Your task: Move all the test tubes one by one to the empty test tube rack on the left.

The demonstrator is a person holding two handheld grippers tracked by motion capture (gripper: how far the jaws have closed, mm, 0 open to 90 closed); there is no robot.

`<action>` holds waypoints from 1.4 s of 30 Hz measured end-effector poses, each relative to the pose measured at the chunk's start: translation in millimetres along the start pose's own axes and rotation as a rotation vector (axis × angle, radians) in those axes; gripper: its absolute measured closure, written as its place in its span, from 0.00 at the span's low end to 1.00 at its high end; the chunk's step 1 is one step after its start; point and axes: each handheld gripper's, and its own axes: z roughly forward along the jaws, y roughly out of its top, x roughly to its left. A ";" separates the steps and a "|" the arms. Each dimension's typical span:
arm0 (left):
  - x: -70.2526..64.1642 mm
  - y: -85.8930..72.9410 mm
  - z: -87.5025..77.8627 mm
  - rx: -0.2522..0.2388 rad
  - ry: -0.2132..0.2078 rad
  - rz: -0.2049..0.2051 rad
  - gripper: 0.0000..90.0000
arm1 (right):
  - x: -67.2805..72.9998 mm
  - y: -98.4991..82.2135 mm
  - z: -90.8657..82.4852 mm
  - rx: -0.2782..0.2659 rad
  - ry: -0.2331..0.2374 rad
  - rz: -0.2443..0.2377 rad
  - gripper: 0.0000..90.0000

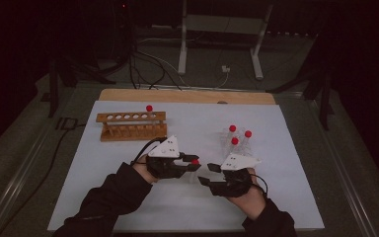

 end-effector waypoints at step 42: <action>58.3 11.5 -81.5 -0.068 0.318 -0.073 0.80 | -5.4 2.3 -12.6 -0.065 -0.039 0.042 0.00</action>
